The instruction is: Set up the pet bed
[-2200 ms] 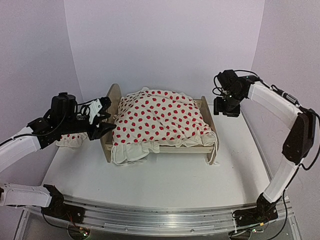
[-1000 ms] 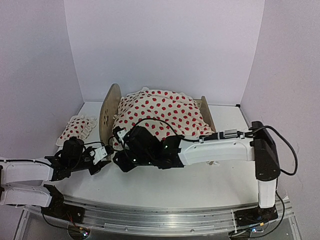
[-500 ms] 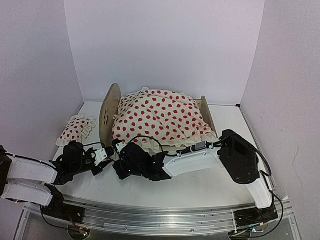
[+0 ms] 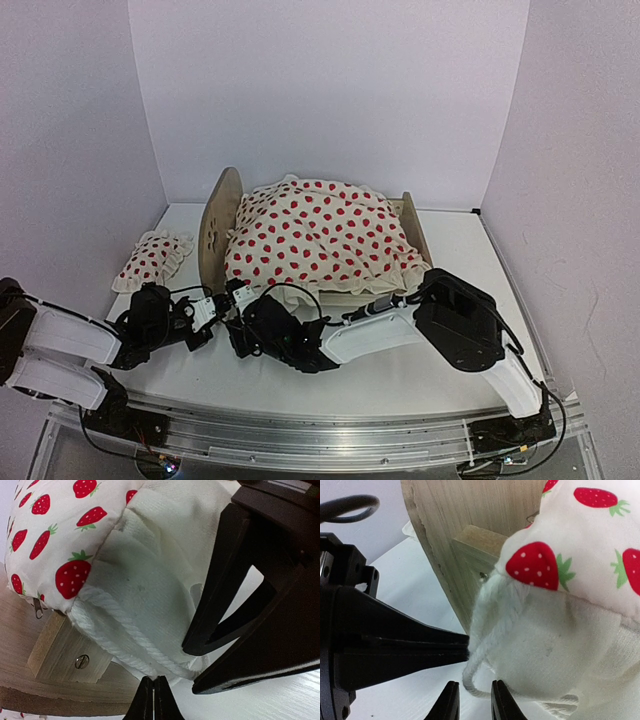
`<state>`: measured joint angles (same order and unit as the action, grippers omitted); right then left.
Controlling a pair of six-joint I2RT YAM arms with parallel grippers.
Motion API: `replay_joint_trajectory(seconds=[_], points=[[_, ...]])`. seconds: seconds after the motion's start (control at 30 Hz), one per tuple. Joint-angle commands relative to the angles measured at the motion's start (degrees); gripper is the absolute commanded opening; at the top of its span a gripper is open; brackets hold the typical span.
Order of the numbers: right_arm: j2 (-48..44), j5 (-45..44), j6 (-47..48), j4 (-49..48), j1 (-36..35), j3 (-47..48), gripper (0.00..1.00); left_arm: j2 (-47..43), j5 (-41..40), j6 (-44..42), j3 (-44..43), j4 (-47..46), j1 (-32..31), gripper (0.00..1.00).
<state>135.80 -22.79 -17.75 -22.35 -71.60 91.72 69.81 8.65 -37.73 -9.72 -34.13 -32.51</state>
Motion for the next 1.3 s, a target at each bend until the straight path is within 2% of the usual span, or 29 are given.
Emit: replay_joint_trajectory(seconds=[0.0, 0.13, 0.27, 0.4, 0.47, 0.57, 0.67, 1.0, 1.27], points=[[3.3, -0.9, 1.7, -2.1, 1.0, 0.6, 0.22, 0.2, -1.0, 0.1, -2.6, -3.1, 0.1, 0.0], [4.3, -0.8, 2.7, -2.7, 1.2, 0.4, 0.22, -0.4, -3.7, 1.7, -4.5, -0.5, 0.1, 0.0], [5.9, -0.5, 3.3, -3.5, 1.5, 2.1, 0.21, -3.7, -5.2, 5.2, -8.9, 7.8, 0.0, 0.0], [7.8, 0.2, 3.3, -4.1, 1.8, 4.2, 0.18, -10.8, 1.0, 6.3, -11.8, 16.5, 0.1, 0.0], [7.9, 0.6, 2.5, -4.2, 2.0, 4.3, 0.1, -13.1, 2.9, 6.3, -12.6, 19.3, 0.1, 0.0], [5.9, 0.4, 2.1, -4.3, 2.1, 2.5, 0.0, -14.1, 1.6, 6.0, -14.6, 22.3, 0.1, 0.0], [1.1, -0.6, 2.5, -4.4, 2.2, -1.0, 0.0, -14.4, 0.4, 5.1, -17.8, 24.6, 0.1, 0.0], [-15.5, -7.4, 4.8, -2.9, 2.2, -14.5, 0.0, -14.2, 0.2, -2.3, -27.8, 29.6, 0.1, 0.0], [-19.2, -8.6, 4.7, 4.1, 2.7, -15.0, 0.0, -9.8, -3.1, -14.1, -31.7, 23.3, 0.1, 0.0]])
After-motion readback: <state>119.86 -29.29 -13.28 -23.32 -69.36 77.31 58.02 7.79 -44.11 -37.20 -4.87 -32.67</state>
